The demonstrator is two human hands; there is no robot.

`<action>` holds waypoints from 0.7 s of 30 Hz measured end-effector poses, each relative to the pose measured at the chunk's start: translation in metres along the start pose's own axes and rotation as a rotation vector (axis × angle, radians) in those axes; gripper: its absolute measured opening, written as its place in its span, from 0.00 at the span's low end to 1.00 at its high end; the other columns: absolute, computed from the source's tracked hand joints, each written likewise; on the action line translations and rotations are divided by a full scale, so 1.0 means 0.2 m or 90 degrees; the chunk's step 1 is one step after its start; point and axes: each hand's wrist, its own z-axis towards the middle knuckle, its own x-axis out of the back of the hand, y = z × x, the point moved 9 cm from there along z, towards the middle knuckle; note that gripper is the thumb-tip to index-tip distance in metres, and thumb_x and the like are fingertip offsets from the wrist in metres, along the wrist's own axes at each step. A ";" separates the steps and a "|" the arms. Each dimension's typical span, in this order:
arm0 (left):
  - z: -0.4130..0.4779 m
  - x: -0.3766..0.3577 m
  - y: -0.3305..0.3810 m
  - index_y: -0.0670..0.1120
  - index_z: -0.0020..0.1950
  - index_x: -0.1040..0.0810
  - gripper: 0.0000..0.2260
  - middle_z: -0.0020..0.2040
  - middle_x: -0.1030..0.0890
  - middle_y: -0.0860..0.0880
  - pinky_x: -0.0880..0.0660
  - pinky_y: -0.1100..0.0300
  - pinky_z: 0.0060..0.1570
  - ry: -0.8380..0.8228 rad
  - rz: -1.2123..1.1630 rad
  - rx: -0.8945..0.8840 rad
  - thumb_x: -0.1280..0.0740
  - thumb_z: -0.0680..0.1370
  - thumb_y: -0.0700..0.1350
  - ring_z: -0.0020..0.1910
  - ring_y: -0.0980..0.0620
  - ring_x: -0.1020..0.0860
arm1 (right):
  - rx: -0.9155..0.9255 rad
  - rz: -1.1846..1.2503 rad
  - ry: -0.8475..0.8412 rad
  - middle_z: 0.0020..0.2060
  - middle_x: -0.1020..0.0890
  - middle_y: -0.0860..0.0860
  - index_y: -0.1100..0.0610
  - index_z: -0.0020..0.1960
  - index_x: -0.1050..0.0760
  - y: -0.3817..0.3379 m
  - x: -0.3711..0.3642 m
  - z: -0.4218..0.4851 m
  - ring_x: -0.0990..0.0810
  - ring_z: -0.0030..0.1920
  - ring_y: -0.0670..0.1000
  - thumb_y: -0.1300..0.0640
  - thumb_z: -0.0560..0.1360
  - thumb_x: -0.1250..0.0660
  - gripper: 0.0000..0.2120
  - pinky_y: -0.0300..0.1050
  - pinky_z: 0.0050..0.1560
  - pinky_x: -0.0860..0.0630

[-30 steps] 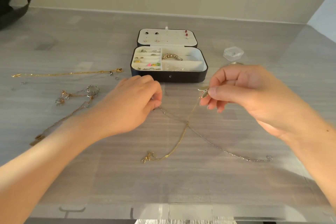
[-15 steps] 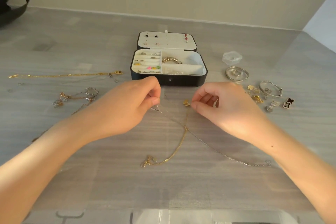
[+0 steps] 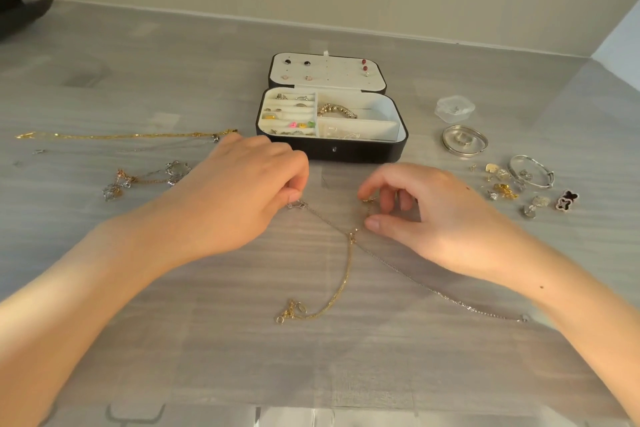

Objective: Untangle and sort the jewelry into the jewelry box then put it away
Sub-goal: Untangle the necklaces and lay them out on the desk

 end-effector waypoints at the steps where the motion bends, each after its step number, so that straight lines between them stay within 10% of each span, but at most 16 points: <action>1: 0.00 0.00 0.00 0.50 0.40 0.29 0.04 0.35 0.28 0.56 0.34 0.55 0.40 -0.002 0.001 -0.002 0.41 0.73 0.48 0.36 0.51 0.31 | -0.001 -0.023 0.011 0.38 0.26 0.43 0.44 0.51 0.26 0.01 0.01 0.01 0.30 0.42 0.42 0.52 0.72 0.31 0.09 0.30 0.42 0.35; 11: -0.13 -0.05 0.21 0.49 0.55 0.19 0.19 0.56 0.19 0.52 0.34 0.67 0.56 -0.035 -0.197 -0.014 0.43 0.76 0.58 0.55 0.58 0.27 | -0.034 -0.011 0.009 0.37 0.25 0.43 0.45 0.44 0.25 0.05 0.01 0.04 0.28 0.37 0.42 0.50 0.72 0.32 0.03 0.32 0.38 0.34; 21: -0.15 -0.14 0.20 0.55 0.72 0.37 0.34 0.71 0.40 0.63 0.58 0.70 0.70 -0.096 -0.179 0.052 0.49 0.70 0.69 0.71 0.70 0.55 | 0.102 -0.170 0.139 0.33 0.23 0.49 0.58 0.40 0.20 -0.05 0.05 0.01 0.31 0.35 0.47 0.59 0.72 0.38 0.08 0.35 0.37 0.41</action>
